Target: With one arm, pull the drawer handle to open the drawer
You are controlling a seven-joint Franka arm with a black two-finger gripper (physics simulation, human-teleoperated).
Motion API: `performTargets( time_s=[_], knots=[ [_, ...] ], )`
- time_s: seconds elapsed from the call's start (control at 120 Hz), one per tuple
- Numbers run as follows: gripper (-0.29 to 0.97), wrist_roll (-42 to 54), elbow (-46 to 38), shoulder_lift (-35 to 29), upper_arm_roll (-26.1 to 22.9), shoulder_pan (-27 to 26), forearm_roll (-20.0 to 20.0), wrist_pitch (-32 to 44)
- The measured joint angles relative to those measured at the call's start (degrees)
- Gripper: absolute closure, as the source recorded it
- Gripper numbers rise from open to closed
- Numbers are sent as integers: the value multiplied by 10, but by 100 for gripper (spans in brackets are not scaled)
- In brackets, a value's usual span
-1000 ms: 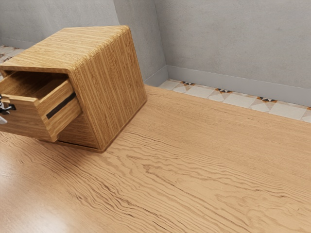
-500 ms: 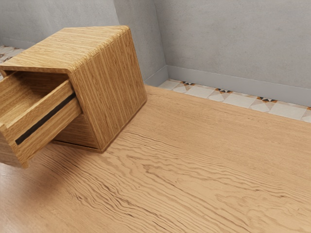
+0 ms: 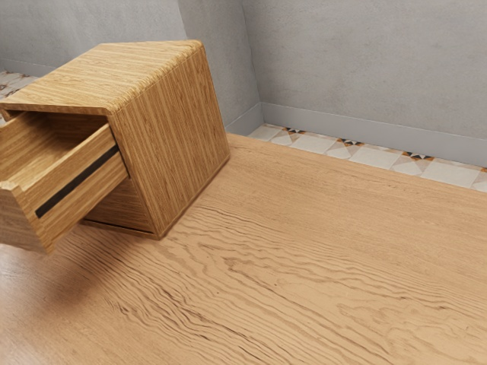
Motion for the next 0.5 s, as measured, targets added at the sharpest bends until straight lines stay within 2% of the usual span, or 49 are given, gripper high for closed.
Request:
performTargets(
  time_s=[0.033, 0.092, 0.133, 0.192, 0.242, 0.35, 0.417, 0.5],
  knots=[
    [13, 1, 43, 2, -6, -38, 1, -20],
    [9, 2, 112, 32, -12, -182, 2, -49],
    [8, 2, 169, 91, -11, -298, 2, -66],
    [6, 3, 231, 174, 23, -462, 6, -85],
    [4, 4, 250, 224, 39, -553, 8, -97],
    [2, 5, 243, 316, 63, -629, 6, -119],
    [2, 6, 287, 365, 66, -645, 4, -155],
    [1, 7, 300, 382, 67, -654, -9, -191]
  ],
)
